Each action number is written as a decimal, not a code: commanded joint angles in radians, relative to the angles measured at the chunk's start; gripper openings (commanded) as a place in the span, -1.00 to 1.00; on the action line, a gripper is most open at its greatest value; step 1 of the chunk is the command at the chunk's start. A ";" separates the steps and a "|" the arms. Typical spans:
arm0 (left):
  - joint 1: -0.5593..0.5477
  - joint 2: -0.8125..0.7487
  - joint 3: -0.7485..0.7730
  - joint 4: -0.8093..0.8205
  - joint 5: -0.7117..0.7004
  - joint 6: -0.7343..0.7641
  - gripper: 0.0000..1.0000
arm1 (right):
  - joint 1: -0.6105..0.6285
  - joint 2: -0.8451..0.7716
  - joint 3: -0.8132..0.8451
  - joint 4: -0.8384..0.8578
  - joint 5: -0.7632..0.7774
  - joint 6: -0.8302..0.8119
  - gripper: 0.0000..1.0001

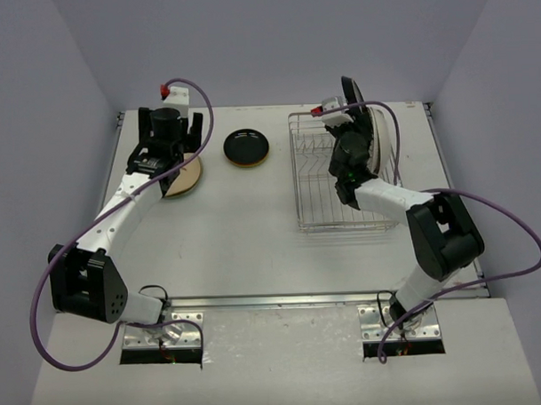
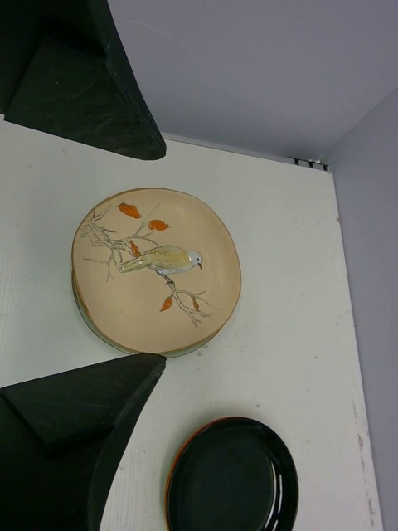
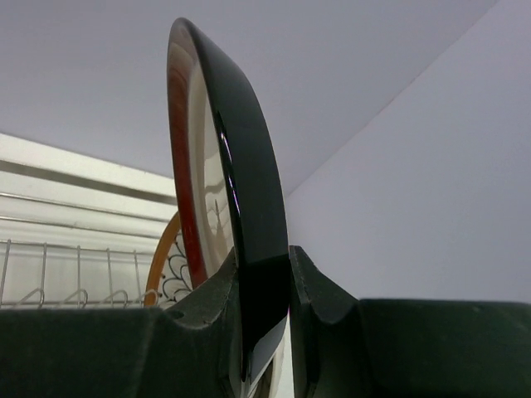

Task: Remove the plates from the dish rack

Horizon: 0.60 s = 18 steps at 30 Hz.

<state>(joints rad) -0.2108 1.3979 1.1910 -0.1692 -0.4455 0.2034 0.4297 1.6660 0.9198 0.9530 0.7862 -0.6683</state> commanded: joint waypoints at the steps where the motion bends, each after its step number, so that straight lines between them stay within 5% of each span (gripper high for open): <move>1: -0.012 0.001 0.073 -0.001 0.063 -0.024 1.00 | 0.038 -0.059 0.080 0.295 0.012 -0.126 -1.00; 10: -0.009 -0.013 0.096 -0.061 0.276 -0.074 1.00 | 0.051 -0.204 0.155 -0.292 -0.048 0.279 -1.00; 18: -0.010 -0.033 0.105 -0.082 0.489 -0.125 1.00 | 0.031 -0.275 0.304 -0.779 -0.260 0.583 -1.00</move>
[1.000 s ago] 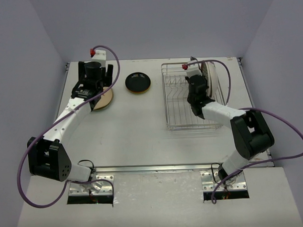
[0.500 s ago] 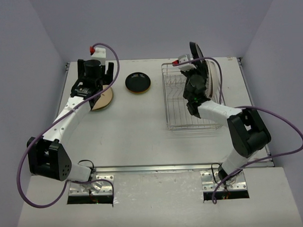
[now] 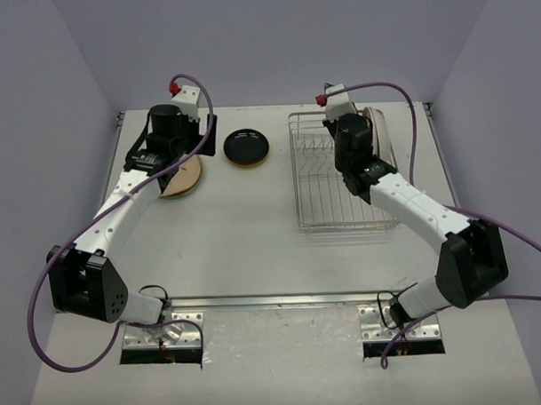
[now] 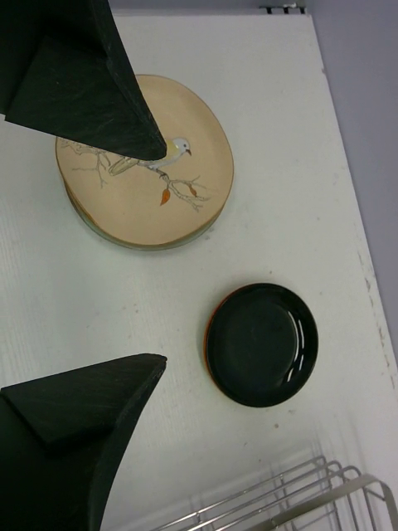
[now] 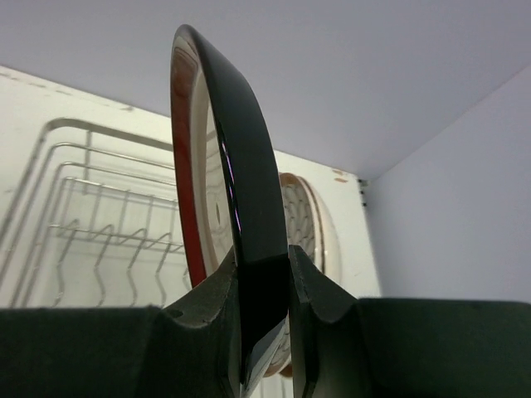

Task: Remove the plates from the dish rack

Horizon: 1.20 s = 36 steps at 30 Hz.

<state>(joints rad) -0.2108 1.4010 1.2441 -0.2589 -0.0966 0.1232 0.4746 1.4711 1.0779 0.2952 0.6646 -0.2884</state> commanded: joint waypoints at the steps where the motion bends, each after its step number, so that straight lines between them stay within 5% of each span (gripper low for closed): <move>1: -0.010 -0.037 0.052 0.006 0.173 -0.050 1.00 | -0.022 -0.080 0.165 -0.160 -0.157 0.224 -1.00; 8: 0.007 -0.011 0.058 0.000 0.445 -0.115 1.00 | -0.140 -0.086 0.297 -0.429 -0.434 0.380 -1.00; 18: 0.042 0.059 0.019 0.080 0.834 -0.272 0.89 | -0.243 -0.126 0.321 -0.560 -0.821 0.513 -1.00; 36: 0.042 0.182 -0.003 0.161 1.011 -0.412 0.76 | -0.307 -0.096 0.300 -0.542 -1.378 0.821 -1.00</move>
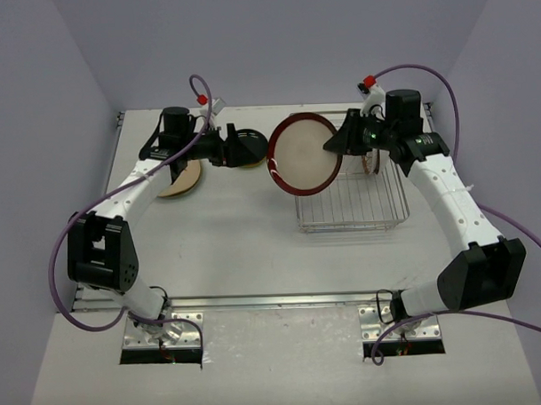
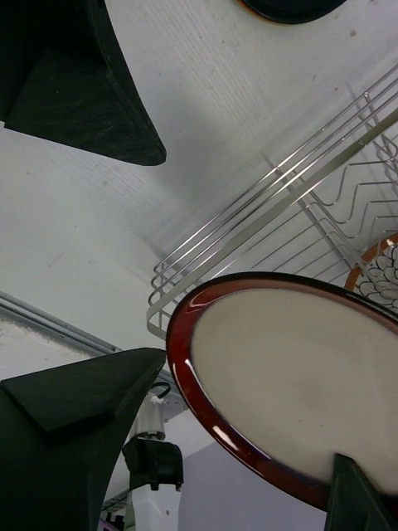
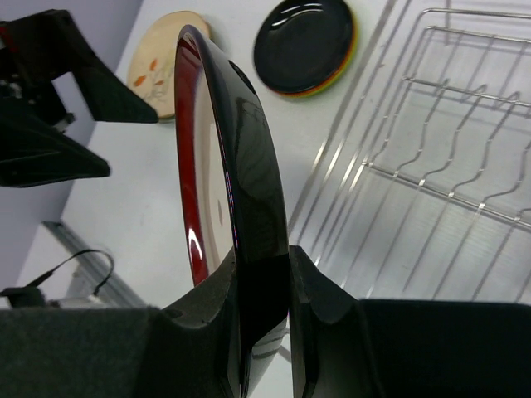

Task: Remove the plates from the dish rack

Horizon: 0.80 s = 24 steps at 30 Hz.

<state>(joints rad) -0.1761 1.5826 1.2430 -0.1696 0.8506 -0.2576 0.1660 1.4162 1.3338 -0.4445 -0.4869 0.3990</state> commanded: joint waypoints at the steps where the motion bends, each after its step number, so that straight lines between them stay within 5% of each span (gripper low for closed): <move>1: 0.007 0.006 -0.002 0.077 0.072 -0.039 0.76 | 0.001 -0.038 0.033 0.217 -0.243 0.158 -1.00; 10: 0.007 0.053 -0.004 0.225 0.262 -0.208 0.56 | 0.001 -0.013 -0.033 0.350 -0.360 0.285 -1.00; 17: 0.002 0.055 -0.087 0.488 0.404 -0.430 0.15 | 0.007 -0.004 -0.102 0.449 -0.400 0.347 -1.00; 24: -0.005 0.048 -0.097 0.506 0.440 -0.453 -0.41 | 0.032 0.011 -0.116 0.497 -0.391 0.356 -1.00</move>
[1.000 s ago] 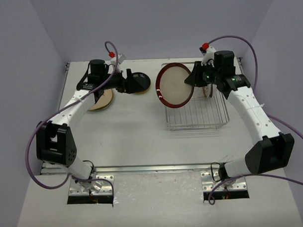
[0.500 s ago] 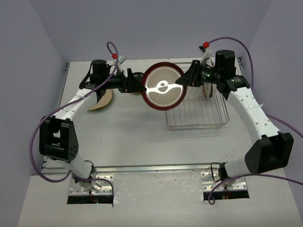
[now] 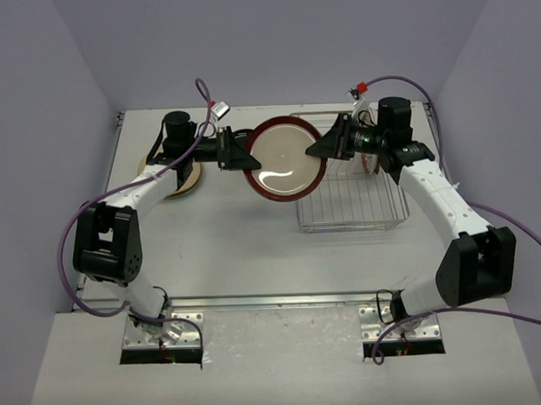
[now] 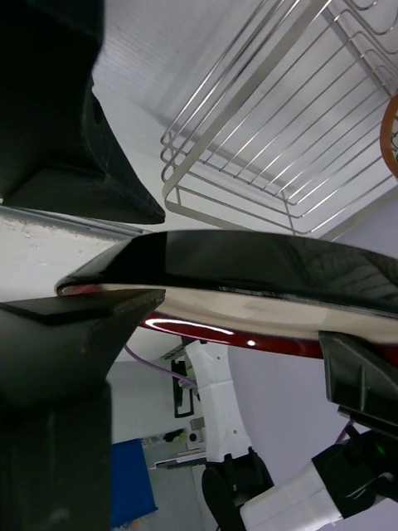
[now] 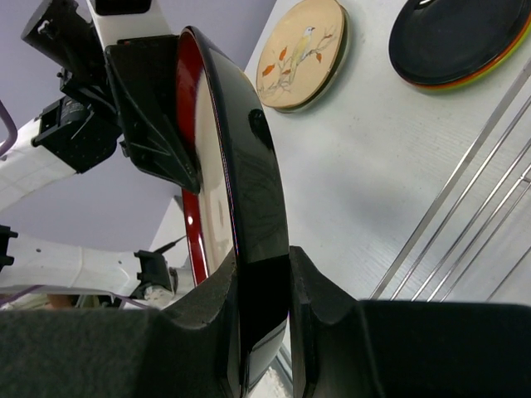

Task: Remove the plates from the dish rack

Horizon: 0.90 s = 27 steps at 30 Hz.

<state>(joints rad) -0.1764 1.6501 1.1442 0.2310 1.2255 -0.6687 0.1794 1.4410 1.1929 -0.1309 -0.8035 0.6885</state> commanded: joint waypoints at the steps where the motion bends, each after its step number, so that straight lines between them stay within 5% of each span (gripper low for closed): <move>1: -0.005 -0.023 0.000 0.102 0.068 -0.040 -0.56 | 0.024 -0.010 0.025 0.185 -0.071 0.066 -1.00; 4: 0.001 -0.039 -0.007 0.064 0.063 -0.008 -0.98 | 0.033 0.003 0.027 0.183 -0.072 0.070 -0.93; 11: 0.129 -0.088 -0.046 0.027 0.051 -0.008 -1.00 | 0.034 0.015 0.044 0.102 -0.051 0.043 0.43; 12: 0.190 -0.082 -0.044 0.007 0.061 0.003 -1.00 | 0.034 0.010 0.047 0.077 -0.022 0.025 0.72; 14: 0.328 -0.069 -0.028 -0.080 0.063 0.043 -1.00 | 0.032 0.009 0.053 0.034 0.018 -0.007 0.92; 22: 0.672 0.123 0.242 -0.616 -0.056 0.429 -1.00 | 0.032 0.012 0.040 -0.006 0.041 -0.057 0.98; 27: 0.712 0.271 0.363 -0.708 -0.118 0.516 -1.00 | 0.032 0.022 0.041 -0.014 0.038 -0.065 0.97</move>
<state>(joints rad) 0.5409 1.8821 1.4208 -0.3459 1.0590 -0.2766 0.2085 1.4689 1.2030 -0.1515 -0.7687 0.6534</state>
